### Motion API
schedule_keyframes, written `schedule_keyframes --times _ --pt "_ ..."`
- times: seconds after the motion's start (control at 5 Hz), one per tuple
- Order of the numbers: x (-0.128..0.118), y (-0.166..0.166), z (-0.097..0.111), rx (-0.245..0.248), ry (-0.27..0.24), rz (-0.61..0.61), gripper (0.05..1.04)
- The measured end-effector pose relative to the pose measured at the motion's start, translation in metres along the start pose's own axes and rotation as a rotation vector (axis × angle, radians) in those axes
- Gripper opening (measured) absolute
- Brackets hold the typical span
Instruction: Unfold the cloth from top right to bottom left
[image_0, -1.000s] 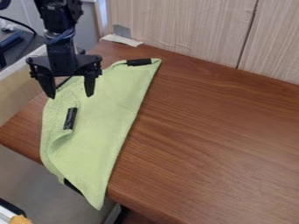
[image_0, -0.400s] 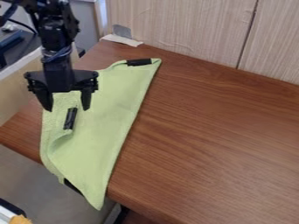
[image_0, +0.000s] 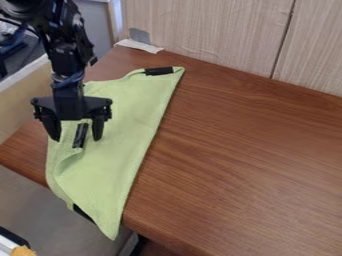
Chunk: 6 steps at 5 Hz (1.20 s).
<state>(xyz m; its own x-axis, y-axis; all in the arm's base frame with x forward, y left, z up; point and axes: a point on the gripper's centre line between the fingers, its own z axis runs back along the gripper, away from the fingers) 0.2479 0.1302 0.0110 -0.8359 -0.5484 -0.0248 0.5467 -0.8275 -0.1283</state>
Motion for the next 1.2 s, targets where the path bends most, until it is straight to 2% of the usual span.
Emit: schedule_keyframes --times 0.2,0.4,0.6,0.8,1.0,1.2 --pt "-0.0019 0.0014 -0.0068 -0.023 -0.008 -0.008 0.960" --pt "-0.0049 0.0025 -0.0078 -0.023 -0.008 -0.007 0.812" --pt "-0.0052 0.0029 -0.0084 -0.022 -0.008 -0.003 0.513" --pt "-0.0053 0.0030 -0.0086 -0.021 -0.010 -0.004 0.262" --pt "-0.0048 0.0033 -0.0089 -0.017 -0.012 -0.004 0.138" --pt "-0.0036 0.0038 -0.0082 0.000 -0.025 0.001 0.088"
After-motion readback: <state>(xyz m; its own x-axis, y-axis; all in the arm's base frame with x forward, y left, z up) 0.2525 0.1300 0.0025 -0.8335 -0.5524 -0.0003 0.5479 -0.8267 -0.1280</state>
